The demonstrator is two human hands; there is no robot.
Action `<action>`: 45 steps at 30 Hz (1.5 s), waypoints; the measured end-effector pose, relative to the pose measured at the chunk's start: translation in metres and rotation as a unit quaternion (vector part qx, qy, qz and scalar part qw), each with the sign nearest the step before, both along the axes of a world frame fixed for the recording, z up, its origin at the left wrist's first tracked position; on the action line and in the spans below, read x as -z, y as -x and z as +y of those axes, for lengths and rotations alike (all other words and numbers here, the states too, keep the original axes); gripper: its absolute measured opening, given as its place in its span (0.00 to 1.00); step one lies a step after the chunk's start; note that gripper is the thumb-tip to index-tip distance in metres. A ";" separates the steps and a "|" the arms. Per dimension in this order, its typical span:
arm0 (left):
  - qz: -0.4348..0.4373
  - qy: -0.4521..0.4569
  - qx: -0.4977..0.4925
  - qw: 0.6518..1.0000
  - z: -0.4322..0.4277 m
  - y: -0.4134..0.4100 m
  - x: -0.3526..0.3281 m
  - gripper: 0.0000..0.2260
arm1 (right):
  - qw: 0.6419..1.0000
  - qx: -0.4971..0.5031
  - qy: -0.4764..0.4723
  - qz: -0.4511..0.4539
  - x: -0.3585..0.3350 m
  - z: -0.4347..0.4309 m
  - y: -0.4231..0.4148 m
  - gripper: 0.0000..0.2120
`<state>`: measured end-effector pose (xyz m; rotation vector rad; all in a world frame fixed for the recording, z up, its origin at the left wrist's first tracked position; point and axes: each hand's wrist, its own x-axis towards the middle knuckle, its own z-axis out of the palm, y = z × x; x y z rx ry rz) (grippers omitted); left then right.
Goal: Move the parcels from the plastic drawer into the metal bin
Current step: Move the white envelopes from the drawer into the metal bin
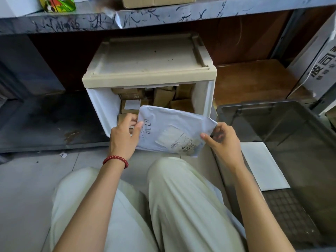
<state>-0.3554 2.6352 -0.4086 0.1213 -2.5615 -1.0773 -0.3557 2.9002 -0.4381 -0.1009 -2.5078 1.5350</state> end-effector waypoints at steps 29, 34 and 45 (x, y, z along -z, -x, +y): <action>-0.082 0.033 0.249 0.965 0.254 0.068 0.012 0.33 | 0.975 0.208 0.034 -0.067 0.015 0.211 -0.031 0.24; -0.106 0.096 0.339 0.930 0.319 0.056 0.047 0.25 | 0.955 0.285 0.027 -0.081 0.042 0.261 -0.058 0.25; -0.107 0.348 0.357 0.860 0.360 0.070 0.098 0.20 | 0.935 0.219 -0.087 -0.265 0.105 0.295 -0.056 0.27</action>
